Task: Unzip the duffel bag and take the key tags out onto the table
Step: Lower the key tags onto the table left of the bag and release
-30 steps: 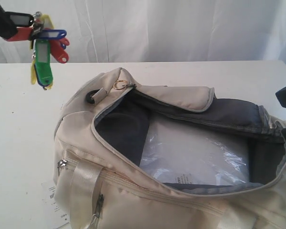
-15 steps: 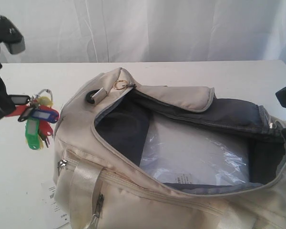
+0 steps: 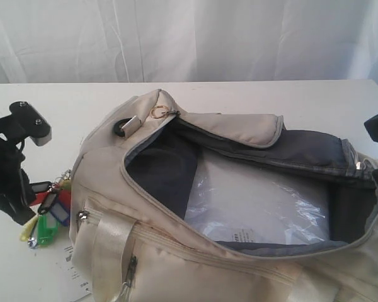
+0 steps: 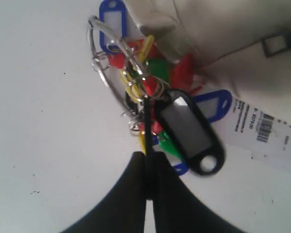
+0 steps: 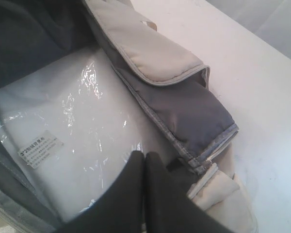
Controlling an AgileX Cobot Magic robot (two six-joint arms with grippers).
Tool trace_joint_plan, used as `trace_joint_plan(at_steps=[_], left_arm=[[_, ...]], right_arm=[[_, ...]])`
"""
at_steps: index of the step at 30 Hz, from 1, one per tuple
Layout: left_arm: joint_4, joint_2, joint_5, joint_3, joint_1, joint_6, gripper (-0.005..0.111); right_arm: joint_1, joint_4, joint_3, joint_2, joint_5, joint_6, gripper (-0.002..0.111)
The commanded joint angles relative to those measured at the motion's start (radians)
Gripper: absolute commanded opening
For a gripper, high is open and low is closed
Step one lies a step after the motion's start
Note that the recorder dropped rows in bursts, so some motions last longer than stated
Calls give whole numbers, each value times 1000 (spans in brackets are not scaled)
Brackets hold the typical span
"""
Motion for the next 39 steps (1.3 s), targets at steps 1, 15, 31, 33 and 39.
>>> trace_joint_plan(at_steps=[1,15,31,33,39], left_arm=[[-61,34,-132,61,5,-30,0],[-186,107,-184,79,3,-30,7],[-196,20,-75,77,3,-30,47],[-196,-22,-70,77,3,-30,47],[-196,-270,116,24,3,-52,47]], right_arm=[[-1,-7,6,-5,-7,4,0],[-1,-5,6,-5,-11,4,0],[-1,1,6,-5,-10,4,0],[-1,1,6,-5,-10,4,0],[-1,1,6,-5,-10,4,0]])
